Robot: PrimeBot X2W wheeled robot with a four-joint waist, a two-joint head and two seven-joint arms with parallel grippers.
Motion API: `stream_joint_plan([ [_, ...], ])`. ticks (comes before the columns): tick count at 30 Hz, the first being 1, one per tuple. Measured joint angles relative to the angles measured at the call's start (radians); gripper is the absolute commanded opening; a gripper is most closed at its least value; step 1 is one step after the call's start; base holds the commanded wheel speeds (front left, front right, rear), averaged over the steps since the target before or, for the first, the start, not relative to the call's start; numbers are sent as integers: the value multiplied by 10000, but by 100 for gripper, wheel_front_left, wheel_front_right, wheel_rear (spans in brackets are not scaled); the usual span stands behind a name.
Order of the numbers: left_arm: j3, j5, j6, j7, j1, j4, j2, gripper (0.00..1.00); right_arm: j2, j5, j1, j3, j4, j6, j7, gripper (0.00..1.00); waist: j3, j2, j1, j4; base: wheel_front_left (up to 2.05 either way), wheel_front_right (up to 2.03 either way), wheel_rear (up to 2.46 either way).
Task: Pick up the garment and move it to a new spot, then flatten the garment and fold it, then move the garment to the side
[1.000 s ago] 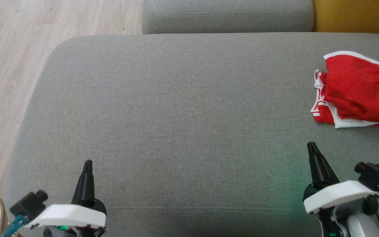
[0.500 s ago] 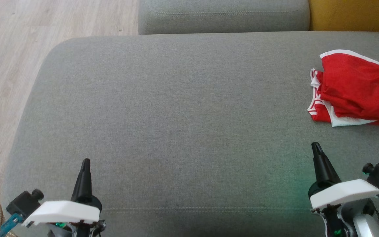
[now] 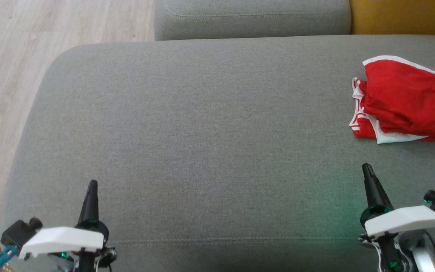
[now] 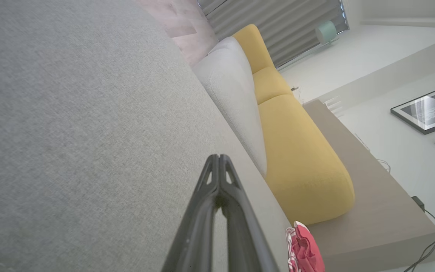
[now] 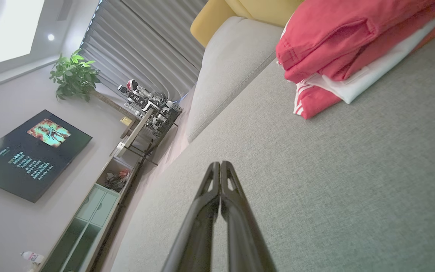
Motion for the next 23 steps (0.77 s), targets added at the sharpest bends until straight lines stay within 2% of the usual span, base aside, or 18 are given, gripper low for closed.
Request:
stream_joint_plan([
  [23, 341, -2165, -77, 623, -310, 136, 21, 0, 17, 2769, -31, -291, 19, -2, 677, 0, -13, 0, 0, -216, 0, 0, 0],
])
